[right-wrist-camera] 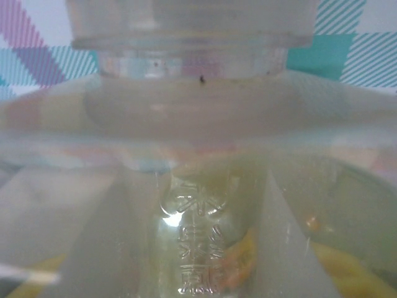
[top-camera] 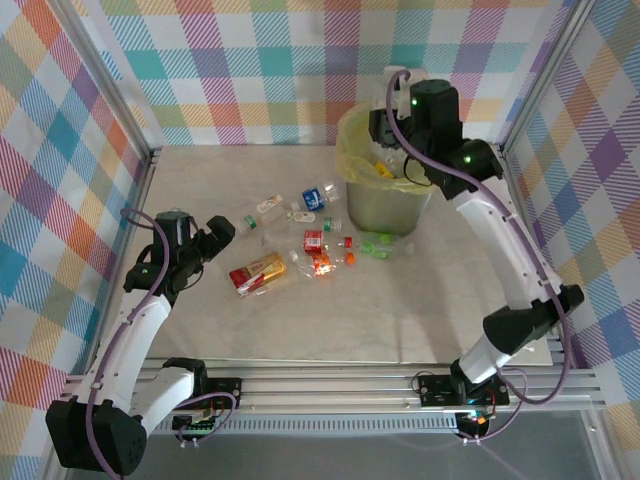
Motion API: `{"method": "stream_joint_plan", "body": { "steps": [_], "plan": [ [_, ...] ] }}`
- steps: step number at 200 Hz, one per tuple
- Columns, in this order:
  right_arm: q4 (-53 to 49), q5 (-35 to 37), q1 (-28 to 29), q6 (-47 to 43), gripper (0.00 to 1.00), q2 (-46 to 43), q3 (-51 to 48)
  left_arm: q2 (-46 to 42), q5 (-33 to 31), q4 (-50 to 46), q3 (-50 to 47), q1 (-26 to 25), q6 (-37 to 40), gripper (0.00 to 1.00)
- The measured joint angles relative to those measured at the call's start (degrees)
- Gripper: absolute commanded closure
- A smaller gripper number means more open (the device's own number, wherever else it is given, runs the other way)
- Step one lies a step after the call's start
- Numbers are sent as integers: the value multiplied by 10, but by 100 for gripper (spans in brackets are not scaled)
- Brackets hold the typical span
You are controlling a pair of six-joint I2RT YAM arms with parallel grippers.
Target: Put the plastic bottles in the bin
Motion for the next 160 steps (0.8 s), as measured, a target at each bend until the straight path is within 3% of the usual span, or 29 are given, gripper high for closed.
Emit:
{"method": "stream_joint_plan", "body": {
  "steps": [75,160],
  "plan": [
    [-26,-11,-64,82,57,173,128,0,12,0,0,0,0,0],
    [-68,-87,-88,184,55,234,138,1,23,0,0,0,0,0]
  ]
}}
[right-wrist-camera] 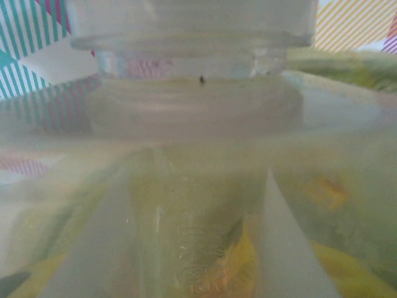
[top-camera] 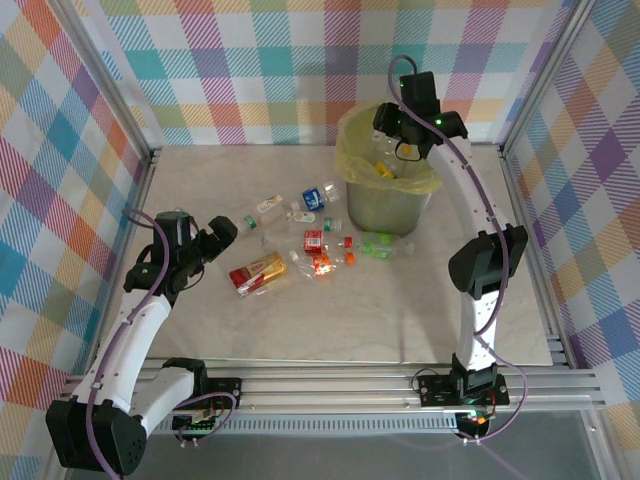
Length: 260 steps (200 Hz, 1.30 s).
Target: Put the plastic bottles in the bin
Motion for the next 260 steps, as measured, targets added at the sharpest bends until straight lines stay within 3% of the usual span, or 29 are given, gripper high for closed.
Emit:
{"method": "stream_joint_plan", "body": {
  "steps": [79,119,207,260],
  "plan": [
    [-1,-62,-2,29,46,7,-45,3,0,0,0,0,0,0],
    [0,-76,-6,28,30,22,-45,3,0,0,0,0,0,0],
    [-12,-43,-20,9,10,26,-45,3,0,0,0,0,2,0],
    [-35,-20,-20,-33,0,-38,-48,3,21,0,0,0,27,0]
  ]
}}
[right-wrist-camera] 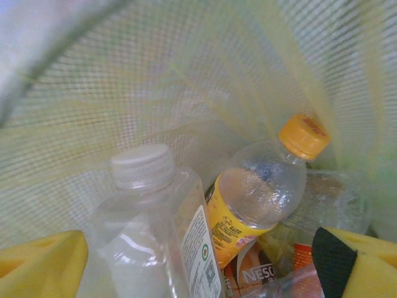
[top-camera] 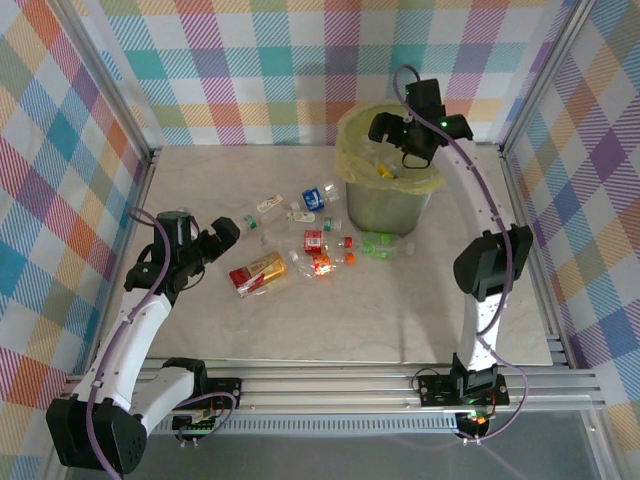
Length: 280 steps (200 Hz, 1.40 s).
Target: Put the plastic bottles in the bin
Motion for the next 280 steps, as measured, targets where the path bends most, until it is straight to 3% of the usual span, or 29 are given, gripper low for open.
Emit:
{"method": "stream_joint_plan", "body": {
  "steps": [43,103,181,230,280],
  "plan": [
    [0,-14,0,-29,0,-110,-61,14,40,1,14,0,44,0],
    [8,-34,0,-40,0,-271,-263,54,67,4,38,-12,113,0],
    [17,-19,0,-19,0,-470,-452,301,20,-40,238,-21,277,5],
    [16,-8,0,-9,0,-507,-506,452,-10,-92,372,-22,375,5],
    [15,-6,0,4,0,-514,-527,550,-4,-127,455,-24,424,8]
  ]
}}
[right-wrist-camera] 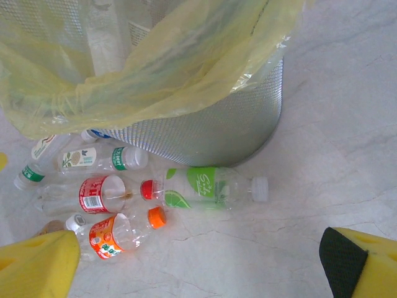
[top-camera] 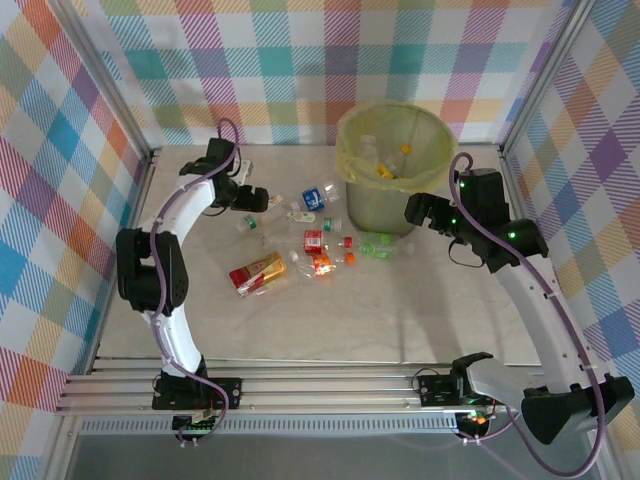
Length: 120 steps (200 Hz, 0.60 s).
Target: Put the plastic bottles in the bin
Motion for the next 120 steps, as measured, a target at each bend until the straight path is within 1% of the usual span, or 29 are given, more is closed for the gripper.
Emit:
{"method": "stream_joint_plan", "body": {
  "steps": [30,67,120],
  "plan": [
    [1,0,0,2,0,0,-3,45,7,-15,31,-7,14,11],
    [2,8,0,4,0,0,-6,90,12,-30,64,-18,26,10],
    [2,11,0,4,0,0,-6,133,10,-45,111,-20,30,9]
  ]
}}
